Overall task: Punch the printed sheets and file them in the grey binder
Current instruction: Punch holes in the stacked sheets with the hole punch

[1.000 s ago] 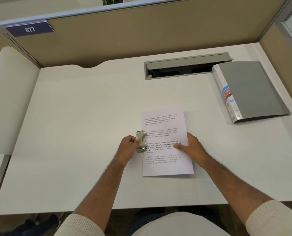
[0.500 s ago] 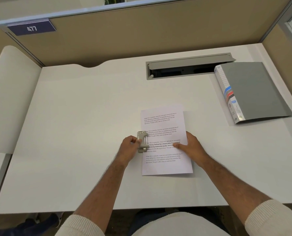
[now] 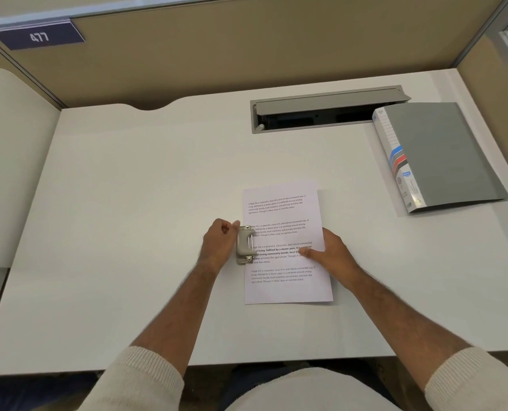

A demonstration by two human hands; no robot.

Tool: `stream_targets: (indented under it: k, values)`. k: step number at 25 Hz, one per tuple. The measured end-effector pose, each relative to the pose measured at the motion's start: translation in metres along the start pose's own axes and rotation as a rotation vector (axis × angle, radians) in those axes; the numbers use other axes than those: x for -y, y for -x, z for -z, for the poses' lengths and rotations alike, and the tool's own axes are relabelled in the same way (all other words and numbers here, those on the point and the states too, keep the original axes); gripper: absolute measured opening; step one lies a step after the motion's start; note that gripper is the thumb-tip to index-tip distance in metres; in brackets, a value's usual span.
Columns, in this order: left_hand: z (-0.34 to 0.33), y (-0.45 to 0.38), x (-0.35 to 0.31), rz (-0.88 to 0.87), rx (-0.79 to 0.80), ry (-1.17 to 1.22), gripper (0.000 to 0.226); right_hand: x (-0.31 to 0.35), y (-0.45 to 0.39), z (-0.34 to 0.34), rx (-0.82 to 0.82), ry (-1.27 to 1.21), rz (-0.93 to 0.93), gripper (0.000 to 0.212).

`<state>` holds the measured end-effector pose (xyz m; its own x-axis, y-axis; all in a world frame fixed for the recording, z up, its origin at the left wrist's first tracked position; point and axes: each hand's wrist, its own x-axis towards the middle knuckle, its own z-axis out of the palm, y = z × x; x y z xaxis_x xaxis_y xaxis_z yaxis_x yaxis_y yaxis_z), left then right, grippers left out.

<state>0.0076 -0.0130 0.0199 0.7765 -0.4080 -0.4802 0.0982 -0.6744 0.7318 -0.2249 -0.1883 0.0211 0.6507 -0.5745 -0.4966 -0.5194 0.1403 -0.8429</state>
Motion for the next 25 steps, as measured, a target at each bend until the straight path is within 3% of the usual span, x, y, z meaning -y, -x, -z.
stream_targets:
  k: [5, 12, 18, 25]
  values:
    - [-0.025, -0.019, -0.009, -0.093, -0.204, -0.282, 0.033, 0.003, -0.001, 0.000, 0.000, 0.008, -0.012, 0.048]
    - [-0.045, -0.030, -0.003, -0.213, -0.377, -0.437, 0.029, 0.003, -0.003, -0.001, -0.007, 0.029, -0.024, 0.047]
    - [-0.047, -0.034, 0.008, -0.340, -0.471, -0.489, 0.013, 0.003, -0.005, -0.002, -0.012, 0.020, -0.059, 0.045]
    - [-0.047, -0.034, 0.011, -0.369, -0.458, -0.453, 0.020, -0.001, -0.009, -0.002, -0.005, 0.031, -0.079, 0.046]
